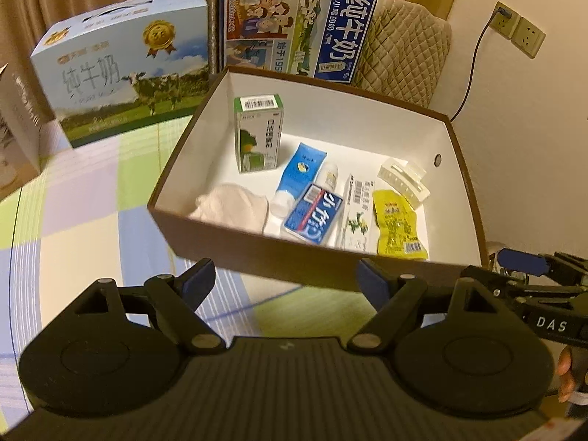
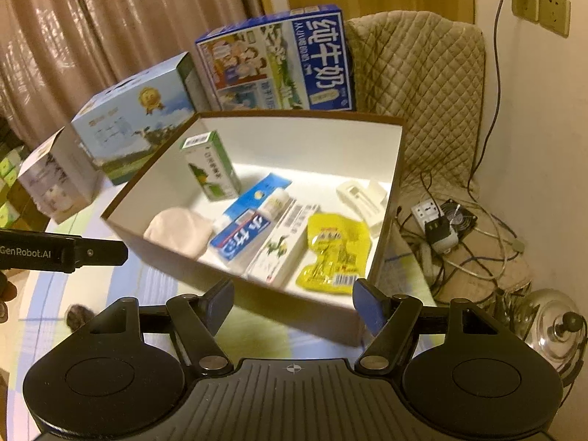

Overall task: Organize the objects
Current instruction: 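Withdraw both tools from the box toward the dark cloth and red packet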

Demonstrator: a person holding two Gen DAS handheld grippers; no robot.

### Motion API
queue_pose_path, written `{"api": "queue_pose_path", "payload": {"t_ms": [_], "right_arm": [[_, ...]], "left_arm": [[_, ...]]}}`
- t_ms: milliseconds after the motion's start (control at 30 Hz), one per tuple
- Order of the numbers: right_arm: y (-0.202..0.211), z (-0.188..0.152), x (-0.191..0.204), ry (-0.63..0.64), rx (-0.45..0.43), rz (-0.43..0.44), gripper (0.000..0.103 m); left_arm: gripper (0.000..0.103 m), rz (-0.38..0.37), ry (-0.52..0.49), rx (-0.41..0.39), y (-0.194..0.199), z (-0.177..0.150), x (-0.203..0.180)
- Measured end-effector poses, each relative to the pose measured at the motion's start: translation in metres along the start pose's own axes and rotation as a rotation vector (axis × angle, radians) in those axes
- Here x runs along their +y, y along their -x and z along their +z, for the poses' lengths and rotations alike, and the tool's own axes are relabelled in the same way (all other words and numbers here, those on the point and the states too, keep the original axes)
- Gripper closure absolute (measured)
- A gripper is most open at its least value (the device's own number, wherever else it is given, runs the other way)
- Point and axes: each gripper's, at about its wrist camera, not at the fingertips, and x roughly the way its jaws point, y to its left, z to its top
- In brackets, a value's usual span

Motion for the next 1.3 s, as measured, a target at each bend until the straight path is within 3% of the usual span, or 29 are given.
{"api": "queue_pose_path", "payload": {"t_ms": [700, 1300], "right_arm": [[0.036, -0.049, 0.015, 0.069, 0.048, 0.078, 0.034], [0.013, -0.095, 0.062, 0.037, 0.174, 0.095, 0.034]], "left_arm": [[0.022, 0.028, 0.103, 0.017, 0.043, -0.077, -0.015], [0.022, 0.043, 0.123, 0.083, 0.051, -0.127, 0.044]]}}
